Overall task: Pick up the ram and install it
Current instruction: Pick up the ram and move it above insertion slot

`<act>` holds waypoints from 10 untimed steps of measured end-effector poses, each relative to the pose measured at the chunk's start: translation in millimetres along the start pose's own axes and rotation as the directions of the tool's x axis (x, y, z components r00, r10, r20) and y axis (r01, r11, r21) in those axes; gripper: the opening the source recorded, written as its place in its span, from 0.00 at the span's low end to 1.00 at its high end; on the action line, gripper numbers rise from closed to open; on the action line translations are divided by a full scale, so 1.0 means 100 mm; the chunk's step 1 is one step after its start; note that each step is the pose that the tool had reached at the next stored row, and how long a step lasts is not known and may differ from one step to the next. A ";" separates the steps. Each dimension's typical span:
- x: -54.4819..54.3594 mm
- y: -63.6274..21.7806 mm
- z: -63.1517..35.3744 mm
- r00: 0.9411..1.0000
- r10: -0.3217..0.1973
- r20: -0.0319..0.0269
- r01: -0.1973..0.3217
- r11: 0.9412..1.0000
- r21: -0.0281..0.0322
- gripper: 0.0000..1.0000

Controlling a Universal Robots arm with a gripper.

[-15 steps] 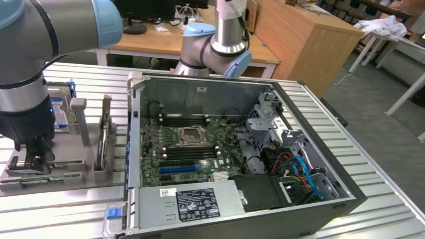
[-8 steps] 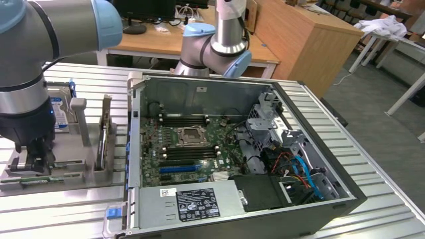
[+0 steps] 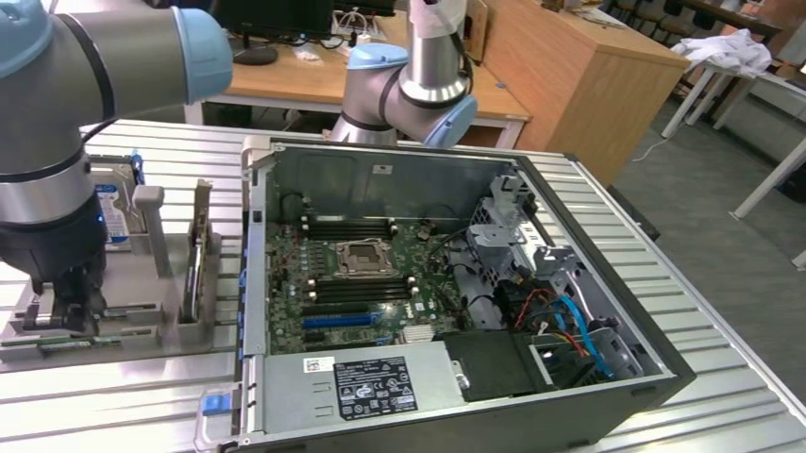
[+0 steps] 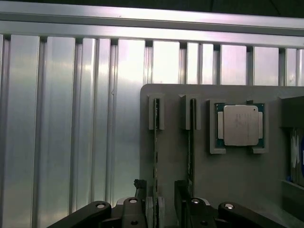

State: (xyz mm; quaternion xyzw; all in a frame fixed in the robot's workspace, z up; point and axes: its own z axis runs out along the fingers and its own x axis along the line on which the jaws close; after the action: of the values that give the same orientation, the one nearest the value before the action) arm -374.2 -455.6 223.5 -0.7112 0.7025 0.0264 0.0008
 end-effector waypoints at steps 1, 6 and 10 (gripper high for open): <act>0.00 0.000 0.010 1.000 0.000 0.000 0.000 1.000 0.000 0.37; 0.00 -0.002 0.059 1.000 0.000 0.000 0.000 1.000 0.000 0.37; 0.00 -0.003 0.097 1.000 0.000 0.000 0.000 1.000 0.000 0.37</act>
State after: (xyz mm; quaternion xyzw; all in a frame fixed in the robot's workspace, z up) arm -374.2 -455.7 213.7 -0.7112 0.7025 0.0264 0.0008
